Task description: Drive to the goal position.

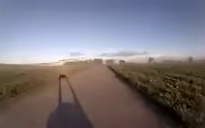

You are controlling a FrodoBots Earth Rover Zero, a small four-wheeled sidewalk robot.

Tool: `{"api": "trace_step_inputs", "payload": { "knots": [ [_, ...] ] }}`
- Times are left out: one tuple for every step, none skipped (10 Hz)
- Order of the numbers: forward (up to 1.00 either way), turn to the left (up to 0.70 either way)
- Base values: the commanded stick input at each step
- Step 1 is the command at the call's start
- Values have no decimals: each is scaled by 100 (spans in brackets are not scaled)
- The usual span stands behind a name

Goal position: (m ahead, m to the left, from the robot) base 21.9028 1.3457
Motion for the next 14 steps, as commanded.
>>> {"api": "trace_step_inputs", "payload": {
  "knots": [
    [70,0],
    [70,0],
    [70,0],
    [70,0],
    [70,0],
    [70,0],
    [70,0],
    [70,0],
    [70,0],
    [70,0],
    [70,0],
    [70,0],
    [70,0],
    [70,0]
  ]
}}
